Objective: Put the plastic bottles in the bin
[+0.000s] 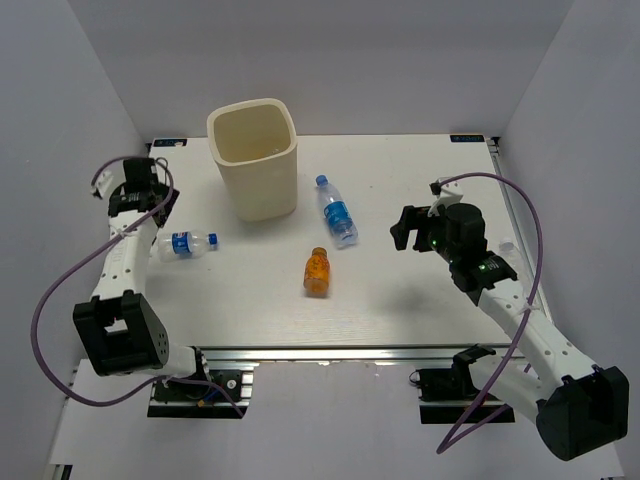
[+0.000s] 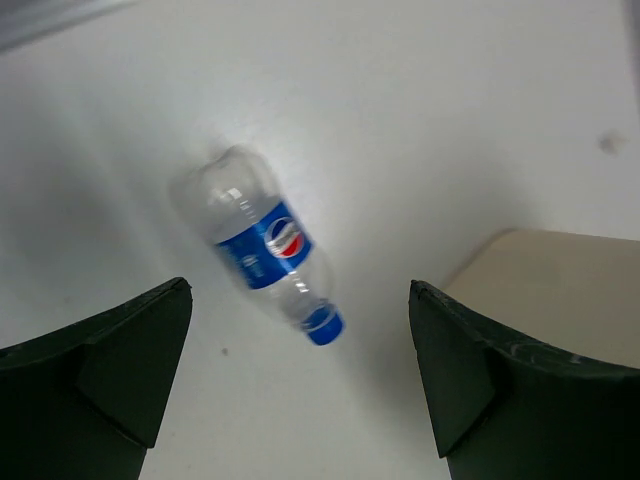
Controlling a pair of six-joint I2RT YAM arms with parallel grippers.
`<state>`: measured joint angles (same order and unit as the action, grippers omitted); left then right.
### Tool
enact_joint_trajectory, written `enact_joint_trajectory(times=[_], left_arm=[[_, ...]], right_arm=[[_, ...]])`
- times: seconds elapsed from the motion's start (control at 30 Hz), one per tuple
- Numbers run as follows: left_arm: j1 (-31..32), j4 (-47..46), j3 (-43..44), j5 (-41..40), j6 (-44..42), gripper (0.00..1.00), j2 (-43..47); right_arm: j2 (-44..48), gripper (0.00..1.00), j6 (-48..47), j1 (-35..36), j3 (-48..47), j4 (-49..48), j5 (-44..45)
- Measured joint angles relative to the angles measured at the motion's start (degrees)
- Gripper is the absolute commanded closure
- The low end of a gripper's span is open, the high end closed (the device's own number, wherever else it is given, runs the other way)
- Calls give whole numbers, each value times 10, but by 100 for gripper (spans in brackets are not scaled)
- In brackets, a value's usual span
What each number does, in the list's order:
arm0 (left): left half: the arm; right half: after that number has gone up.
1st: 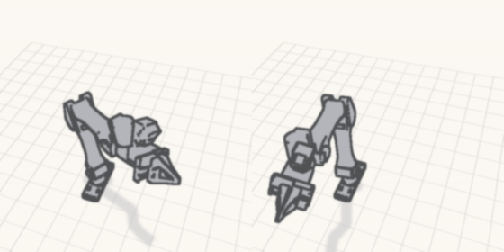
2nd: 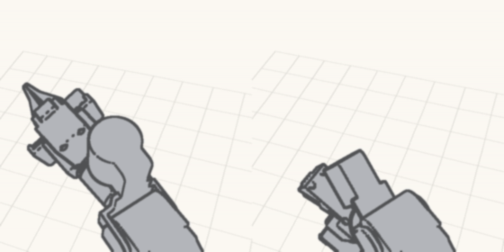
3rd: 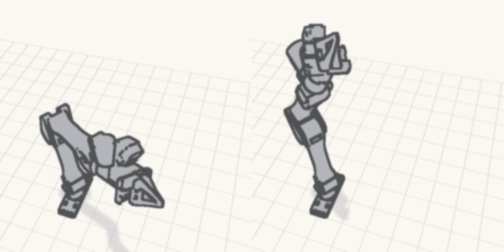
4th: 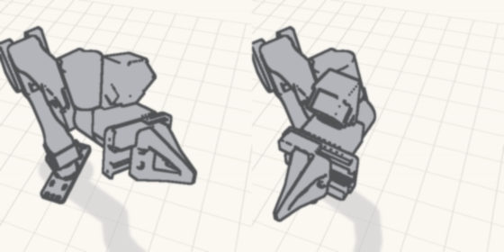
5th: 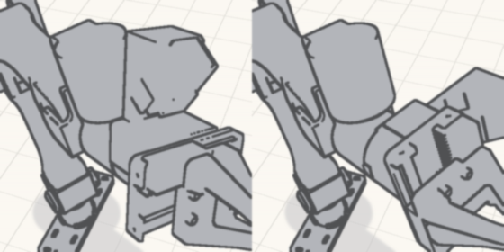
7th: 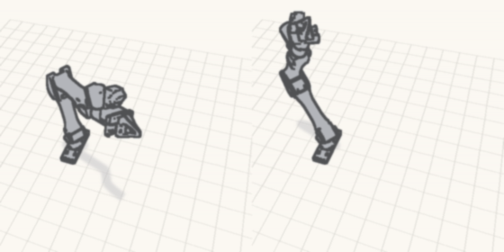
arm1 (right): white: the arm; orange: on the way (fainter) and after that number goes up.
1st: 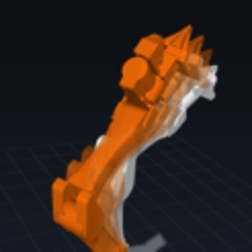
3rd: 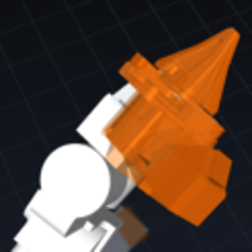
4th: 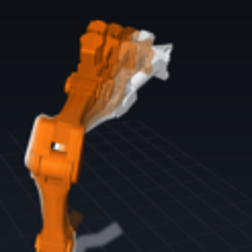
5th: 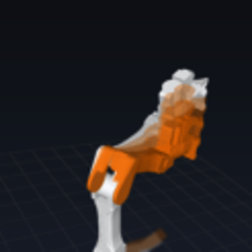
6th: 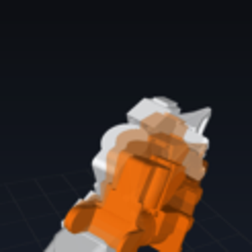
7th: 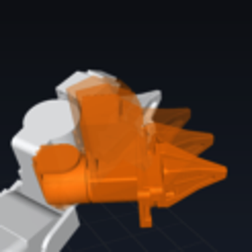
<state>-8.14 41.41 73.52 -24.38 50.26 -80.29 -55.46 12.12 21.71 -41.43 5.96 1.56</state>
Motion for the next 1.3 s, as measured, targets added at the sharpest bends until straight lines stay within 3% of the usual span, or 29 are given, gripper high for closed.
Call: enact_joint_trajectory(times=[0.17, 0.67, 0.73, 0.83, 0.9, 1.1, 1.3], left_arm=[[-35, 10, -76, 38, 69, 2, -31], [-42, -75, -95, 16, 165, 4, -183], [-42, -85, -97, 19, 167, 11, -198], [-43, -93, -98, 23, 168, 41, -216], [-45, -96, -93, 26, 169, 66, -218], [-54, -80, -43, 38, 134, 71, -203], [-46, -141, 79, 93, 50, 70, -108]], right_arm=[[-3, 11, -3, 0, 0, 0, 3], [-5, 11, -10, 0, 0, 2, 25], [-5, 11, -10, 0, 0, 2, 27], [-6, 11, -12, 0, 0, 4, 28], [-6, 11, -13, 0, 0, 4, 30], [-16, 11, -18, 0, 0, 3, 28], [-42, 11, -21, 0, 0, -6, 10]])
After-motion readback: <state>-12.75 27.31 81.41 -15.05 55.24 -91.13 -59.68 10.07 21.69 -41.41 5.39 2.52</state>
